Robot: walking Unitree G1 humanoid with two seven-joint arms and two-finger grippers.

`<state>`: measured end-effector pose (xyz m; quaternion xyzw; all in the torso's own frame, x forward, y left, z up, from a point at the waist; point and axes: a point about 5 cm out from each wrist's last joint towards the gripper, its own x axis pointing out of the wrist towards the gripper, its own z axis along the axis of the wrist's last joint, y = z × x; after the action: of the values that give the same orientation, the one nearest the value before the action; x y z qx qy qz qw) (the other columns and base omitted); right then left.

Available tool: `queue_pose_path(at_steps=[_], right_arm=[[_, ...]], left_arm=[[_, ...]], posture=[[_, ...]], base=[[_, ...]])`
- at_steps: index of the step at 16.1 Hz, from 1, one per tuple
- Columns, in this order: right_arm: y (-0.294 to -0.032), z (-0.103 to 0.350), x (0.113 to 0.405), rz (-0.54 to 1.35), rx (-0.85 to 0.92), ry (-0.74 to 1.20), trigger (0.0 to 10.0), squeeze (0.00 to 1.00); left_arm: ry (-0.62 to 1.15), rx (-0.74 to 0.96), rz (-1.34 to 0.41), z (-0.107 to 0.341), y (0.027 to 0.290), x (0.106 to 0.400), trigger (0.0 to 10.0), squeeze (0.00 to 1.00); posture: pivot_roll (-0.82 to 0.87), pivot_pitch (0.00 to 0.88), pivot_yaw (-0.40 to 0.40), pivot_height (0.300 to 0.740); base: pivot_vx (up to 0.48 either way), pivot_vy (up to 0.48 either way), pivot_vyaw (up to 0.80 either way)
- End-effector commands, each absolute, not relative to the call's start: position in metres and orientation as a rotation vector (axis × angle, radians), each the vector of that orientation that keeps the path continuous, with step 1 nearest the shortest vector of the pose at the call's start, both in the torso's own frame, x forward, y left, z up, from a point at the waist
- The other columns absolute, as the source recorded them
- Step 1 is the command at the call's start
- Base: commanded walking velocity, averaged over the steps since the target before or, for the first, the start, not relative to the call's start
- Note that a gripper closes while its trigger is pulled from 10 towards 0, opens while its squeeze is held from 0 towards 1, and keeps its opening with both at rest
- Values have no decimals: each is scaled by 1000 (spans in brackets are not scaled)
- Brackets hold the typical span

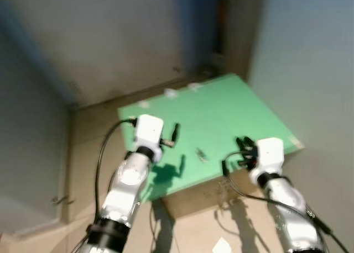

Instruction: Hang keys on a hook

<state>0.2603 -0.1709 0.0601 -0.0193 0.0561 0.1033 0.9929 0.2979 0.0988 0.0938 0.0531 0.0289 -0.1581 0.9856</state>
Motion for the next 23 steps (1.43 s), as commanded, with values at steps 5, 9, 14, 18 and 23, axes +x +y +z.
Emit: queue_pose_path(at_steps=[5, 9, 14, 18, 23], right_arm=[[-148, 57, 258, 291, 5, 124, 10000, 1000], [-153, 48, 258, 270, -48, 187, 10000, 0], [-150, 32, 257, 241, -42, 251, 10000, 1000], [-146, 22, 254, 240, -79, 282, 10000, 1000], [-138, 10, 248, 250, -42, 354, 10000, 0]], left_arm=[[94, 144, -306, 88, 109, 295, 10000, 0], [130, 163, -312, 81, 111, 287, 10000, 0], [140, 168, -306, 81, 120, 277, 10000, 0], [153, 164, -299, 81, 126, 269, 10000, 0], [154, 108, -342, 83, 124, 258, 10000, 0]], posture=[[-222, 31, 147, 740], [-207, 45, 142, 740], [-165, 77, 150, 740], [-145, 105, 151, 740], [-131, 146, 152, 740]], base=[[480, 0, 0], [0, 0, 0], [0, 0, 0], [0, 0, 0], [0, 0, 0]])
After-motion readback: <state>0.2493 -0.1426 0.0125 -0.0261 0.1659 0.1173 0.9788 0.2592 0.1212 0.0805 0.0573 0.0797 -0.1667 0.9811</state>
